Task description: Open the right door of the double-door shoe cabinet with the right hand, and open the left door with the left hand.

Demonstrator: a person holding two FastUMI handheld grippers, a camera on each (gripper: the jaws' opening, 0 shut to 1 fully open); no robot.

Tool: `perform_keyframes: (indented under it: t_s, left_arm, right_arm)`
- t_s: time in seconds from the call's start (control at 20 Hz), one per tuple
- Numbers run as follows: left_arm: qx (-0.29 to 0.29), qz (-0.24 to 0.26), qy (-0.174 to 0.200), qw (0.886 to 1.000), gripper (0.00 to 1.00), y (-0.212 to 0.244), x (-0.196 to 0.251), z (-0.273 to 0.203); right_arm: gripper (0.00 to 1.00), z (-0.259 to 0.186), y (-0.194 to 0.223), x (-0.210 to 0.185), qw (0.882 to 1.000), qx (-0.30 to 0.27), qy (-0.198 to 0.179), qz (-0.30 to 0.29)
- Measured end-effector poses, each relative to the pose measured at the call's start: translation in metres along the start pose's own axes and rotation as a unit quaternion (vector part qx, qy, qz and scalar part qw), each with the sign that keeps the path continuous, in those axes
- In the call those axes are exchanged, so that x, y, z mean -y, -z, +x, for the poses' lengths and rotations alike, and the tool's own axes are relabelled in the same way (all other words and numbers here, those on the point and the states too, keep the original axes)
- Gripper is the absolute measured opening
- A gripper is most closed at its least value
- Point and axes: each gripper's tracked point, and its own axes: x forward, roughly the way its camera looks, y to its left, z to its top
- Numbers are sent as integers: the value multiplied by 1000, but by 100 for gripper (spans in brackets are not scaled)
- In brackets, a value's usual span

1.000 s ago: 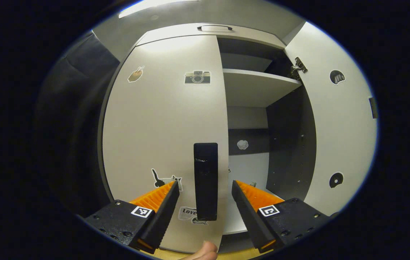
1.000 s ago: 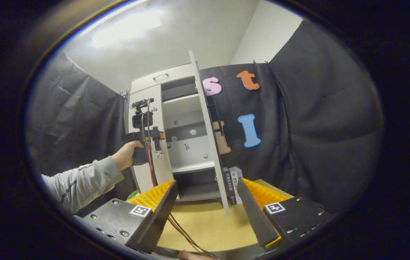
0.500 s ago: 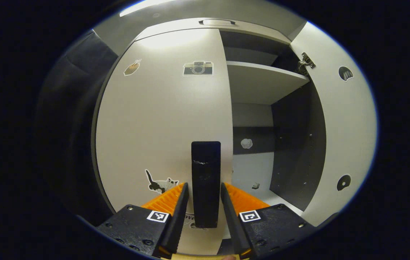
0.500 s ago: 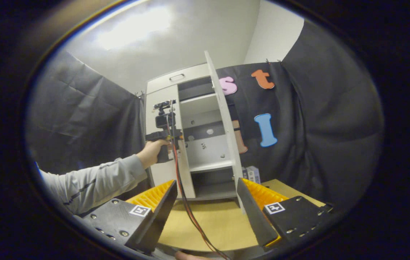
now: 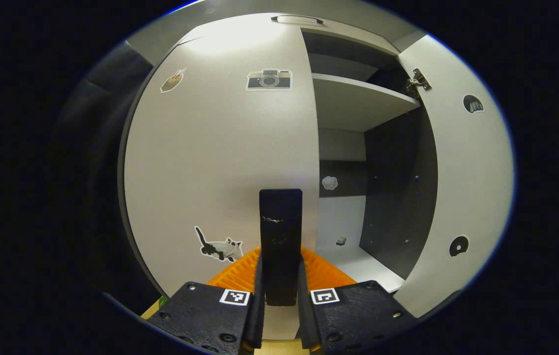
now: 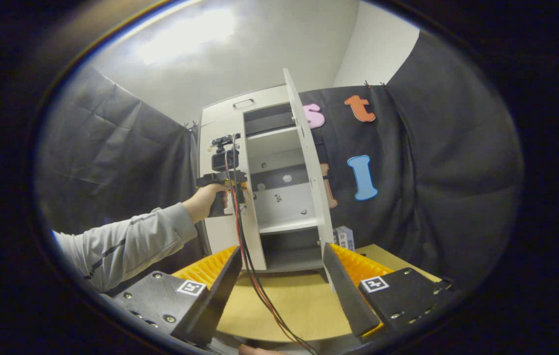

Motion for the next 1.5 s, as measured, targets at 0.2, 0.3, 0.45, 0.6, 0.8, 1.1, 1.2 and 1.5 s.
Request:
perform_keyframes:
  t_s: [0.2,0.3,0.45,0.6,0.8,1.1,1.2,1.5]
  left_arm:
    - [-10,11,4,1000,27,2,-3,-4]
    - [-13,22,11,1000,25,3,-4,-7]
    - [-6,24,26,999,24,1,-5,-10]
    - [-6,23,44,999,24,3,-6,-15]
    - [-1,13,73,997,23,3,-8,-21]
    - [15,21,78,997,23,3,-18,-27]
    - [20,24,74,997,23,3,-22,-28]
    - [15,26,63,998,20,4,-31,-32]
  right_arm:
    - [98,3,5,13,1000,-10,28,-3]
    - [98,4,7,16,999,-10,33,8]
    - [98,4,6,18,999,-8,36,22]
    - [98,5,3,20,999,-4,38,33]
    - [98,4,3,24,999,-3,46,14]
    - [98,-1,-12,28,997,26,75,3]
    - [98,-2,-11,32,996,32,80,1]
    - [98,9,2,25,997,18,76,15]
